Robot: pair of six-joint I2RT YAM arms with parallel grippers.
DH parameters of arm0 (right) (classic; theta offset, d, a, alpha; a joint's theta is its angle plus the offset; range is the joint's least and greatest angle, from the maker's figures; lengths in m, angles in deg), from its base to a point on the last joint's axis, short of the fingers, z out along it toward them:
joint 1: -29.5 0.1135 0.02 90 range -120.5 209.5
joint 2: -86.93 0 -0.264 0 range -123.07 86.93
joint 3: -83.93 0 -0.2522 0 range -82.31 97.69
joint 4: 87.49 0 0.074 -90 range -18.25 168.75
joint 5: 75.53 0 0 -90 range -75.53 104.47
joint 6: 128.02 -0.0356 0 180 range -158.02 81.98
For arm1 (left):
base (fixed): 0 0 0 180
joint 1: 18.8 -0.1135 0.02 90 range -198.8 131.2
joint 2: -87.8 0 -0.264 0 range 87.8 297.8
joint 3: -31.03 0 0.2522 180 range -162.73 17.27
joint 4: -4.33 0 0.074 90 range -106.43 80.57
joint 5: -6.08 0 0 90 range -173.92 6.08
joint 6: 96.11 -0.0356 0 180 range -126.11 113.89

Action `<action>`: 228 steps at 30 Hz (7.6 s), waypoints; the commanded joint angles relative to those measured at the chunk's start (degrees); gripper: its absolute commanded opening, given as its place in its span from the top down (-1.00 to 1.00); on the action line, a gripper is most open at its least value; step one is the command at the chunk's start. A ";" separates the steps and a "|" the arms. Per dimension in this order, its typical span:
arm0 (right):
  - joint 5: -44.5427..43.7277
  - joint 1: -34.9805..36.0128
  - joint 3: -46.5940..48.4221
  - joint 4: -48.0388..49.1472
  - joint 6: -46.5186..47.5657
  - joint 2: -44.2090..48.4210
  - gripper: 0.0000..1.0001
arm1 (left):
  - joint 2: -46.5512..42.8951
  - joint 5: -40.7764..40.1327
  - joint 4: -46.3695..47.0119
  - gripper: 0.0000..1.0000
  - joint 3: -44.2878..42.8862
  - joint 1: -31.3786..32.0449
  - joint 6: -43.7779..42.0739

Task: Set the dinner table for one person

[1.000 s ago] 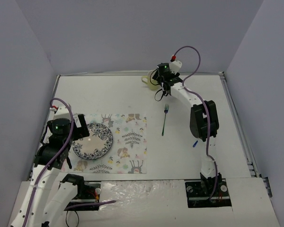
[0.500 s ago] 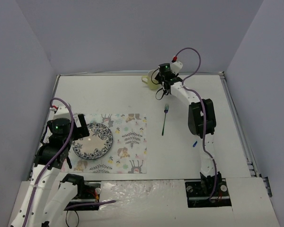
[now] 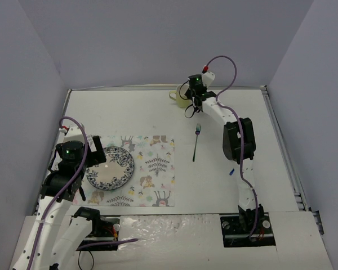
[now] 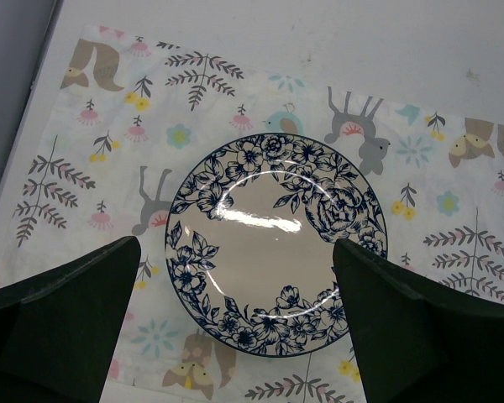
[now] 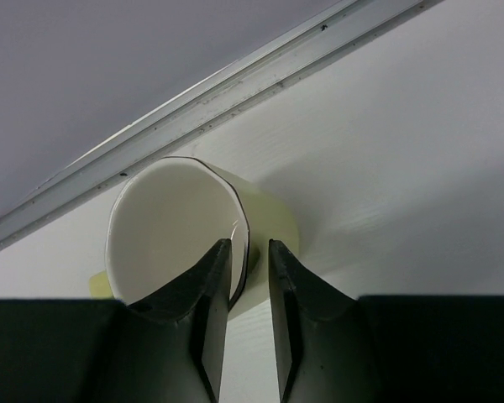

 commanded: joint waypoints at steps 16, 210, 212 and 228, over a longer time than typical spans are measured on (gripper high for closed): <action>11.72 -1.07 -4.65 1.16 16.06 9.76 1.00 | 0.12 -0.91 2.63 -0.94 -0.50 -0.33 -0.66; -4.59 -12.87 -63.93 -8.79 8.70 50.79 1.00 | -2.10 0.82 2.28 -0.94 -0.32 -0.52 -0.40; -5.01 -8.08 -62.49 -10.58 7.95 54.06 1.00 | -2.00 0.66 2.27 -0.94 -0.32 -0.61 -0.40; -6.46 32.39 -51.98 -13.78 -7.84 44.63 1.00 | -1.50 -0.03 2.10 -0.94 -0.23 -0.87 -0.31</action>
